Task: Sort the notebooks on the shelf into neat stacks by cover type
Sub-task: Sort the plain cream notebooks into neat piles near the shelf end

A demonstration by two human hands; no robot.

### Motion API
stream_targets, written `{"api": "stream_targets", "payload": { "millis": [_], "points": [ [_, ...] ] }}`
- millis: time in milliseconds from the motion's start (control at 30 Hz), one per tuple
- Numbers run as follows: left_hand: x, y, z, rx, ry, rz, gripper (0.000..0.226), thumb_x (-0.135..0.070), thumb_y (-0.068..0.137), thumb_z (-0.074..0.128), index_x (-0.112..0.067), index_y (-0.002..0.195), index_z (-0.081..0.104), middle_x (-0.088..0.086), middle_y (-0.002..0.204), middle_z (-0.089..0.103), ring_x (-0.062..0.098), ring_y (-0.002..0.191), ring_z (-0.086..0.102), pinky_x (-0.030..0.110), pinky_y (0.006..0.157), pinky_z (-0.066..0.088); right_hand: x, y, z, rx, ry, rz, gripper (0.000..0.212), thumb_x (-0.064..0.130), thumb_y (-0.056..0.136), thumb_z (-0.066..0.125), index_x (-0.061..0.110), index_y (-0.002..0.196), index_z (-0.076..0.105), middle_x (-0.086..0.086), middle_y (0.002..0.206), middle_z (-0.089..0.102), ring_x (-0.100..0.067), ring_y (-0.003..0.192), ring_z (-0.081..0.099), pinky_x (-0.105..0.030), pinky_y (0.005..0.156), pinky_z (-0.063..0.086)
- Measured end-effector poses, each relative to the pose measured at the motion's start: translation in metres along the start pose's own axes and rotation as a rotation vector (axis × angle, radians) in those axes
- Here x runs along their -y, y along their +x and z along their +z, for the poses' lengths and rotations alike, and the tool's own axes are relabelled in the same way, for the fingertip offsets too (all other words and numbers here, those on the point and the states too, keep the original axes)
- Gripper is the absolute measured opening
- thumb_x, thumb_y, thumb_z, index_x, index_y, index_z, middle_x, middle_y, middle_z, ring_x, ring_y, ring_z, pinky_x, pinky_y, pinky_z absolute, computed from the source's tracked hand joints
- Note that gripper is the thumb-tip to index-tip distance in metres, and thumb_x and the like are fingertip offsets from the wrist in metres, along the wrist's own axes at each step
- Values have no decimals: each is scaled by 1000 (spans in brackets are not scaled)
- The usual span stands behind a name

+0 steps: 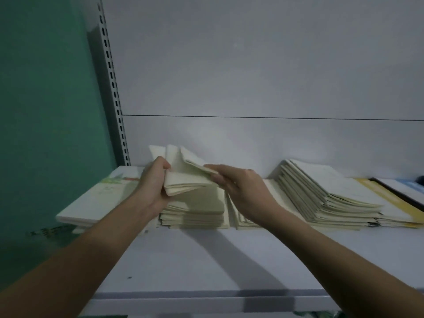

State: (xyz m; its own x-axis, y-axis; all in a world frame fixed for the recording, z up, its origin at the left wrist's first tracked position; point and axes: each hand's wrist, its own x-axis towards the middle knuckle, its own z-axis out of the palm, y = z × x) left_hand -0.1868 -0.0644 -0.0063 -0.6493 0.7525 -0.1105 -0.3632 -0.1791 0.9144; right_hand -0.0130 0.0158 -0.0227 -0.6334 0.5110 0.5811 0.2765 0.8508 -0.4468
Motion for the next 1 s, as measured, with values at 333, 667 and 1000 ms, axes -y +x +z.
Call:
{"api": "stream_targets", "payload": {
  "millis": [333, 667, 1000],
  "points": [
    [52, -18, 72, 136, 95, -33, 36, -16, 92, 57, -6, 126, 59, 14, 113, 70, 27, 97, 69, 34, 70, 59, -62, -40, -39, 158, 258, 44, 36, 41, 101, 40, 36, 133, 57, 17, 146, 43, 4, 136, 33, -21, 114, 24],
    [115, -8, 115, 158, 697, -43, 42, -9, 83, 57, -13, 125, 57, 9, 115, 69, 24, 102, 66, 38, 95, 51, -136, -74, -44, 23, 387, 654, 61, -1, 85, 48, 17, 142, 41, -4, 143, 44, -22, 127, 46, -35, 106, 40],
    [142, 23, 150, -65, 1463, 143, 42, -15, 98, 34, 5, 135, 38, 21, 143, 37, 37, 127, 40, 37, 101, 33, -146, -51, -15, 153, -308, 544, 28, 1, 87, 40, 8, 113, 50, -9, 124, 47, -32, 110, 45, -36, 81, 35]
  ]
}}
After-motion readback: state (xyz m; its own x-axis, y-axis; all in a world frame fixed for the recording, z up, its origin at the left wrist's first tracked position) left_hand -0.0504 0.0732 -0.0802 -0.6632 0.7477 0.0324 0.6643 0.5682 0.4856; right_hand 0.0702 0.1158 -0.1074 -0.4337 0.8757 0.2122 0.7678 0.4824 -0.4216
